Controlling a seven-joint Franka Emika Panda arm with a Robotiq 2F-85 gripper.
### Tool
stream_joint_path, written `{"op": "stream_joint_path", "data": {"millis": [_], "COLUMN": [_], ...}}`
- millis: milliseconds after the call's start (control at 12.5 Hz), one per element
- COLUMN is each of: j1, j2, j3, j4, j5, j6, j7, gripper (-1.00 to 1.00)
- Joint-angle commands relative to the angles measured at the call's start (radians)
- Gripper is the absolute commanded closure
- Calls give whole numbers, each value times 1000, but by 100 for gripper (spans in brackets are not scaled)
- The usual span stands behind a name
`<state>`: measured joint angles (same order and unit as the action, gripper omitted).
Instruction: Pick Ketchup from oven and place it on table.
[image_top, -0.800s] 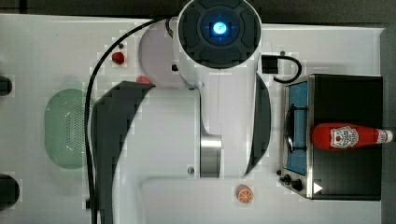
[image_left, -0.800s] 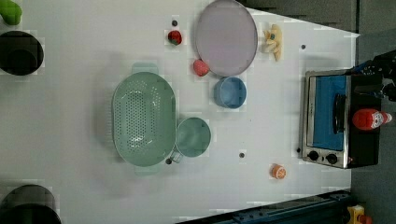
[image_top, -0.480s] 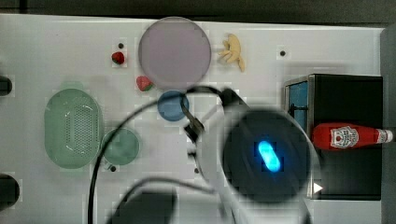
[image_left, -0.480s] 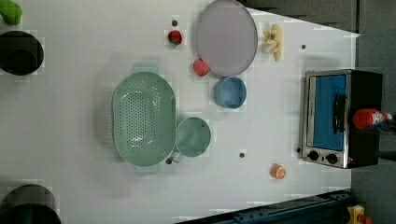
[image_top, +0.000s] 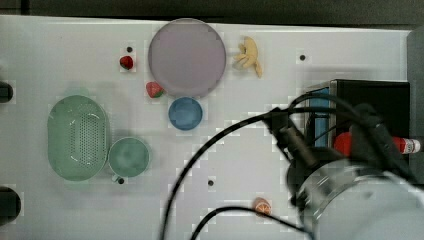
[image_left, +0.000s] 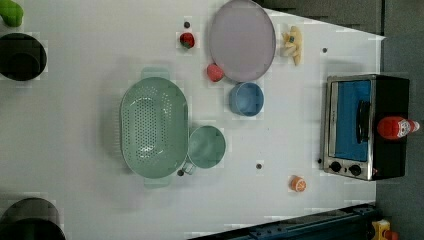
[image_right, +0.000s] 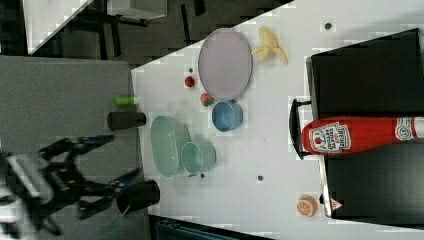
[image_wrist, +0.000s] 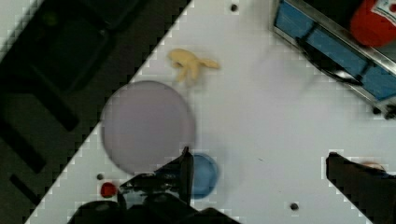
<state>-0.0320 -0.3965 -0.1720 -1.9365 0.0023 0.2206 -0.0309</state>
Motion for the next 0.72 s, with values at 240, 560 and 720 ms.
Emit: {"op": "stream_joint_path", "data": {"millis": [240,560,720], "j1": [-56,-60,-61], "j2": [156,265,331], "j3": [-190,-296,-341], "j4": [-46,-45,-43], "j5": [0,0,1], "j6": [52,178,261], "j7": [26,26,26], "gripper": [-100,-100,-100]}}
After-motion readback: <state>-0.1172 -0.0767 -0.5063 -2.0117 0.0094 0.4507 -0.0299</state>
